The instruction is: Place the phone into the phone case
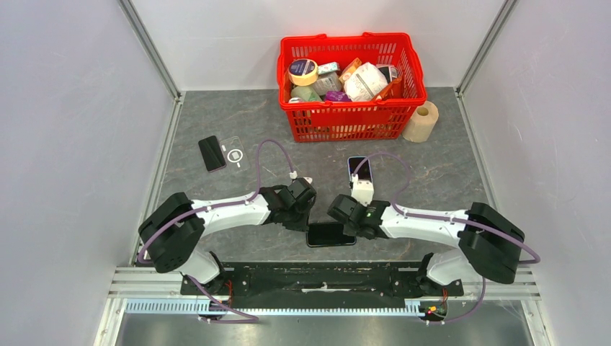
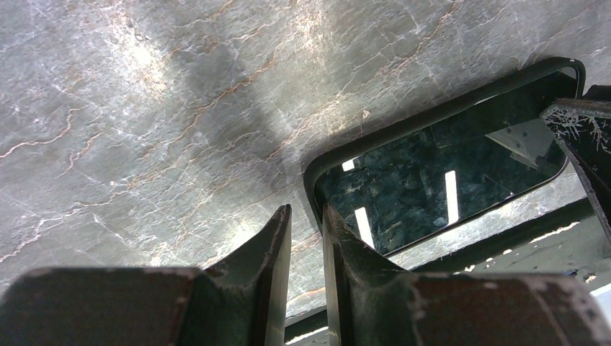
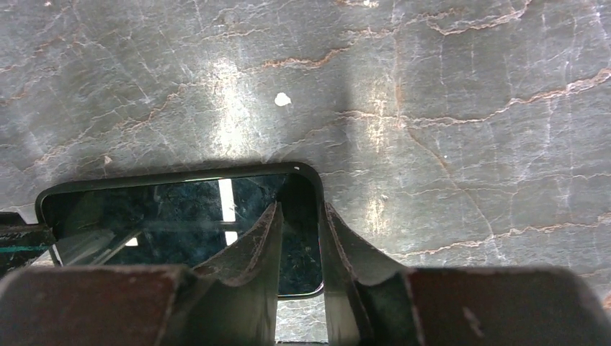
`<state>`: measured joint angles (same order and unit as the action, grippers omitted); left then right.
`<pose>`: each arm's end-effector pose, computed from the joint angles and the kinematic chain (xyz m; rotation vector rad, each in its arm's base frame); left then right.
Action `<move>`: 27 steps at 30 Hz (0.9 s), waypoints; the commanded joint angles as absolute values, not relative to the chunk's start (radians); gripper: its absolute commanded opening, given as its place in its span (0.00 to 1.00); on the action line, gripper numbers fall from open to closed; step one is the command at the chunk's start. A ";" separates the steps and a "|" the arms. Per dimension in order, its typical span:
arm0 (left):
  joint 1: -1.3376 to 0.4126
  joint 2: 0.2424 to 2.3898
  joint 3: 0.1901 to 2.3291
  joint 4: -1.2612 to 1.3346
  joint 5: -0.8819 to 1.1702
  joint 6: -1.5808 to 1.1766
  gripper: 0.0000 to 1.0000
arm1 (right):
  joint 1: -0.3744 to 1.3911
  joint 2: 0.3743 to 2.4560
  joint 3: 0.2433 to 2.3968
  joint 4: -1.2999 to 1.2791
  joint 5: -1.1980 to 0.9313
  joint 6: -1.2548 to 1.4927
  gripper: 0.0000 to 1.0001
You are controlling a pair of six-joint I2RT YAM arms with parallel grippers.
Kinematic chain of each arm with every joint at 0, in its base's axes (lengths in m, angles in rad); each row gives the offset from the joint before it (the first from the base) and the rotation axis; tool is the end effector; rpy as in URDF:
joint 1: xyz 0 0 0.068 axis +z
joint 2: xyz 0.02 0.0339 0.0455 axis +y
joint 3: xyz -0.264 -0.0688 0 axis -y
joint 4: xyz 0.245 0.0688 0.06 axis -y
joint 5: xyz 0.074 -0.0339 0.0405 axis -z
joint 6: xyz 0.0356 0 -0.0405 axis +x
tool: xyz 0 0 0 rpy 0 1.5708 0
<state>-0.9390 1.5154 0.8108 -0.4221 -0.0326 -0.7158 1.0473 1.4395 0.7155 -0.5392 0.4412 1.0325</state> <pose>0.1651 -0.2236 0.1652 0.3000 2.7692 -0.4322 0.1336 0.2010 0.1567 0.0714 2.6096 0.0526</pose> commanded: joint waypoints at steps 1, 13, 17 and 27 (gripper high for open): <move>-0.939 1.497 0.833 -0.437 -0.063 -0.680 0.29 | 1.055 1.427 0.622 -0.519 0.253 1.094 0.36; -0.939 1.434 0.787 -0.453 -0.046 -0.689 0.34 | 1.025 1.228 0.509 -0.539 0.178 1.134 0.51; -0.939 1.439 0.769 -0.431 -0.006 -0.690 0.37 | 1.026 1.258 0.507 -0.514 0.175 1.135 0.51; -0.940 1.411 0.718 -0.399 0.107 -0.700 0.50 | 1.026 1.360 0.513 -0.473 0.176 1.123 0.43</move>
